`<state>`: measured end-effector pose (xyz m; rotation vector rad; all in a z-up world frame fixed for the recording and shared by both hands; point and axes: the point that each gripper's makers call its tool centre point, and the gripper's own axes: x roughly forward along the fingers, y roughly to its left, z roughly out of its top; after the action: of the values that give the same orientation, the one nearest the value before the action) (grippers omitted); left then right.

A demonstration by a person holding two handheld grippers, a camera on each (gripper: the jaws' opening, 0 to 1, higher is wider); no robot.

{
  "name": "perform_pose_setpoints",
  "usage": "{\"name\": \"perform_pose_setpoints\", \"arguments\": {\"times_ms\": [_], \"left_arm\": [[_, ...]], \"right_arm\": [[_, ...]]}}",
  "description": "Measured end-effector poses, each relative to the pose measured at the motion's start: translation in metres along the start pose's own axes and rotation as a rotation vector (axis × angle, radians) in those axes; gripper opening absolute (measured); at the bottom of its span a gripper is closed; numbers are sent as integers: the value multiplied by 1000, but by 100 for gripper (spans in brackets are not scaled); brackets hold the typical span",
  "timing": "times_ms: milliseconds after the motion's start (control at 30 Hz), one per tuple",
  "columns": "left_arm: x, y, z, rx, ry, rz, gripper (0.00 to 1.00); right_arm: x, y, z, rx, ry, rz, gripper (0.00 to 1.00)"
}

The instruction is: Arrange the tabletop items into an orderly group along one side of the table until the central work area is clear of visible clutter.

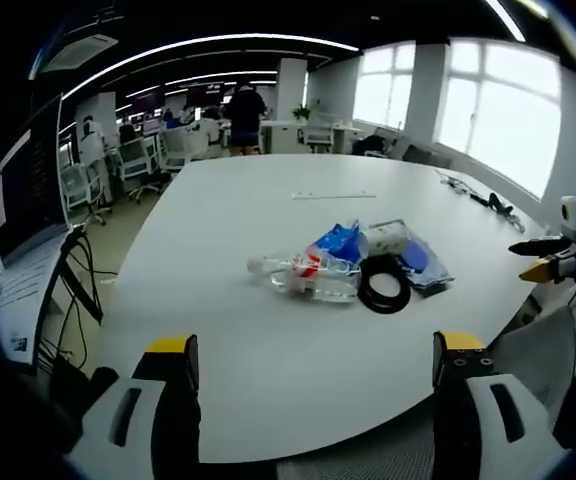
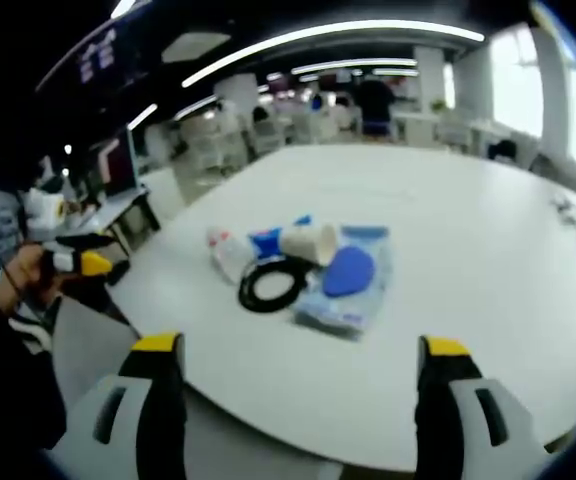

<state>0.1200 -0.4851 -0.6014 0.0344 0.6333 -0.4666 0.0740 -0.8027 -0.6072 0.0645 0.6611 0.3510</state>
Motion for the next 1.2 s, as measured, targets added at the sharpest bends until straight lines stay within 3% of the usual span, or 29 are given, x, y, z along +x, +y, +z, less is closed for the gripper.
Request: {"name": "perform_pose_setpoints", "arguments": {"times_ms": [500,667,1067,1200], "left_arm": [[4,3,4,-29,0,-2,96],[5,0,7,-68,-10,-29,95],[6,7,6,-85,-3,-4,95],[6,11,3,-89,10,10,95]], "right_arm": [[0,-11,1,-1,-1,-18,94],[3,-13,5,-25,5,-11,94],[5,-18,6,-26,9,-18,93],[4,-20,8,9,-14,-12,93]]}}
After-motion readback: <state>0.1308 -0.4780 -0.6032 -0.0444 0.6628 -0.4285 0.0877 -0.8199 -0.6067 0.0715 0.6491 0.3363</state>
